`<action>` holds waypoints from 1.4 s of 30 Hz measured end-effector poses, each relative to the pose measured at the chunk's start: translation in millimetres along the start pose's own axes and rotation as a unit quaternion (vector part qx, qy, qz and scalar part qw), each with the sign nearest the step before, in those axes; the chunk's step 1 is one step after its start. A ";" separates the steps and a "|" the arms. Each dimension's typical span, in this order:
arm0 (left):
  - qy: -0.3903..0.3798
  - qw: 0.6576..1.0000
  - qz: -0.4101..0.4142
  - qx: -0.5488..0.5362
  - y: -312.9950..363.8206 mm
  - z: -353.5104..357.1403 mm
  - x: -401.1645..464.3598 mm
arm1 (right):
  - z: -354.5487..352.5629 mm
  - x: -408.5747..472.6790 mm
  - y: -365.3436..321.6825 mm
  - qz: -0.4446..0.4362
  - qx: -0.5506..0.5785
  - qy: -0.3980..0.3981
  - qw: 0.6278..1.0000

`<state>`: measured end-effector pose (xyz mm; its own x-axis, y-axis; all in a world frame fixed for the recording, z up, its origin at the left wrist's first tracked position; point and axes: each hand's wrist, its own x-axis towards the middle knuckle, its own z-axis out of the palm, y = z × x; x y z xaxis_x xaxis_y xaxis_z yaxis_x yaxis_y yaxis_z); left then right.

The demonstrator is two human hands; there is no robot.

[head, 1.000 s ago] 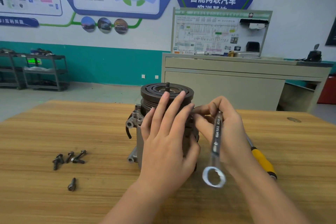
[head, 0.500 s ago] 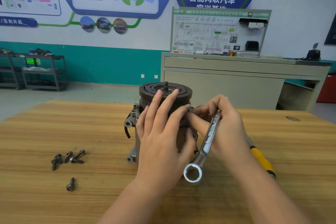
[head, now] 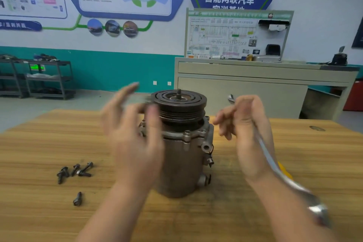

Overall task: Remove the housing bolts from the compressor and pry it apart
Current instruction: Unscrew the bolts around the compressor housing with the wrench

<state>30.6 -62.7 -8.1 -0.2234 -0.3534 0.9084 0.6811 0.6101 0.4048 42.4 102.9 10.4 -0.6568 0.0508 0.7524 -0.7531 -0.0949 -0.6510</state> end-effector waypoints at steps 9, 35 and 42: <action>-0.264 0.682 -0.507 0.456 -105.7 -46.5 17.9 | 1.4 -6.5 -0.7 0.048 -0.063 -0.057 0.995; -0.232 0.963 0.134 -0.032 -12.9 2.0 -12.0 | -14.6 6.1 -4.3 -0.219 -0.314 -0.137 0.914; -0.219 0.968 0.124 -0.009 -15.4 4.9 -15.5 | -12.6 2.3 -4.0 -0.206 -0.292 -0.100 0.929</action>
<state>20.1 -63.1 -27.9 -0.3223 0.1395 0.9363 0.7628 0.6240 0.1696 43.5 115.9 13.5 -0.3321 -0.2287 0.9151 -0.8697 0.4498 -0.2032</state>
